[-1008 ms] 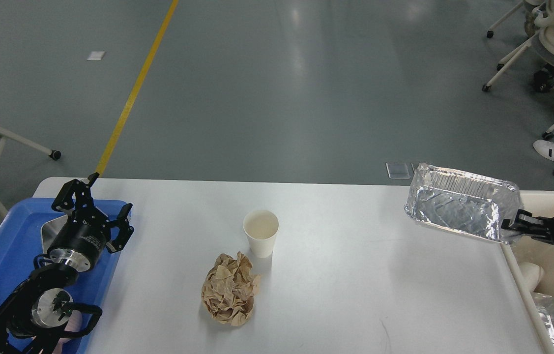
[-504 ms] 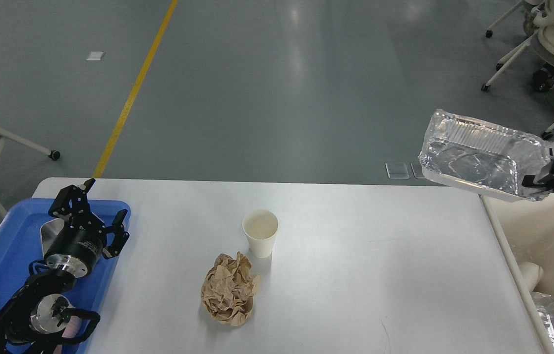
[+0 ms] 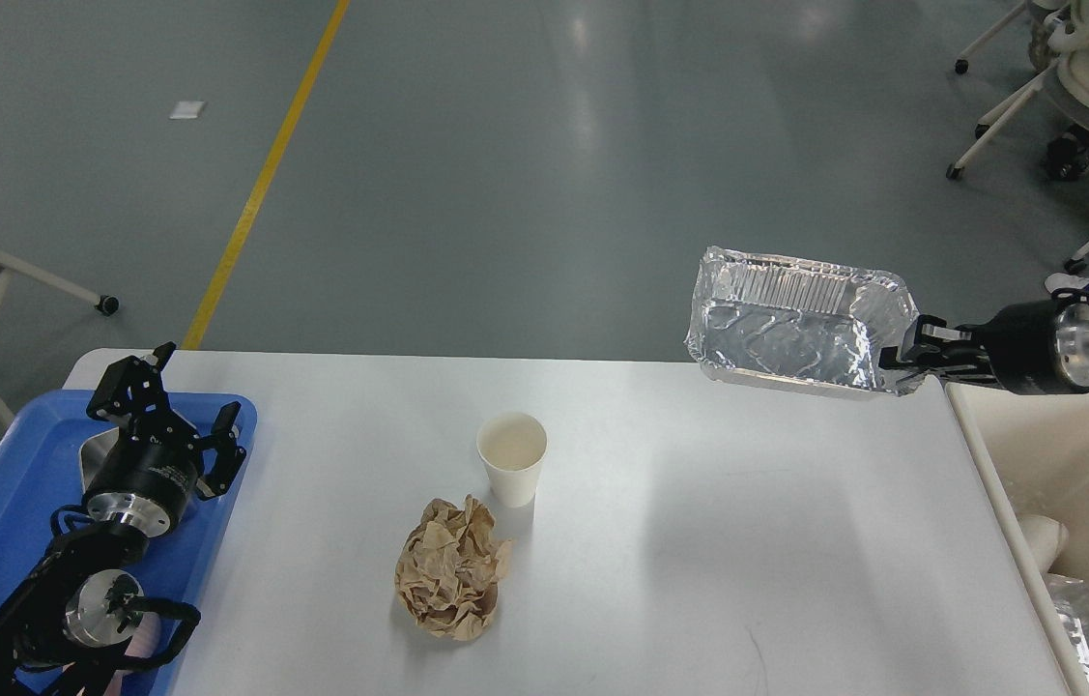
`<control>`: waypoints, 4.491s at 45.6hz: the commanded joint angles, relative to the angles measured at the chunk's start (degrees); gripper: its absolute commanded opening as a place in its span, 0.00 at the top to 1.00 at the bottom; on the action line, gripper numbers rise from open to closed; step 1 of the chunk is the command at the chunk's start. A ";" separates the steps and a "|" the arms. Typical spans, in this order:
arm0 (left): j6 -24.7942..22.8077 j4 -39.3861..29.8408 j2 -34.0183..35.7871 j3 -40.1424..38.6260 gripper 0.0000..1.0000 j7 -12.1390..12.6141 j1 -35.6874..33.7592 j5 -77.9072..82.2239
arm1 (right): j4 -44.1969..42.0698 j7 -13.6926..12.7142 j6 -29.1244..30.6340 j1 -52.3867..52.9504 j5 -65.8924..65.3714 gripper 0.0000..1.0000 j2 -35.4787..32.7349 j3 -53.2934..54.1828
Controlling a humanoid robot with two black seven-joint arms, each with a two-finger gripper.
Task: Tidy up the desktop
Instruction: 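Lift the foil tray and carry it toward the table center, then reach the left gripper to the white paper cup and grasp it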
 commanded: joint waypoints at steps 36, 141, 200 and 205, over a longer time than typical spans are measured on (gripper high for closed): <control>1.62 0.10 -0.08 8.18 0.03 0.72 -3.55 0.23 | 3.62 -4.67 -2.45 3.62 -1.24 1.00 5.73 -4.07; -2.94 -10.45 34.65 54.41 0.03 8.81 -32.20 40.92 | 3.44 -4.67 -4.21 2.21 -0.71 1.00 6.70 -4.16; -3.91 15.57 -1.31 71.11 0.67 12.76 -43.63 40.49 | 3.44 -4.50 -4.82 0.90 -0.71 1.00 6.96 -3.28; -5.23 16.97 -2.98 72.26 0.88 12.41 -45.21 40.49 | 3.44 -4.50 -4.91 0.90 -0.71 1.00 6.96 -3.28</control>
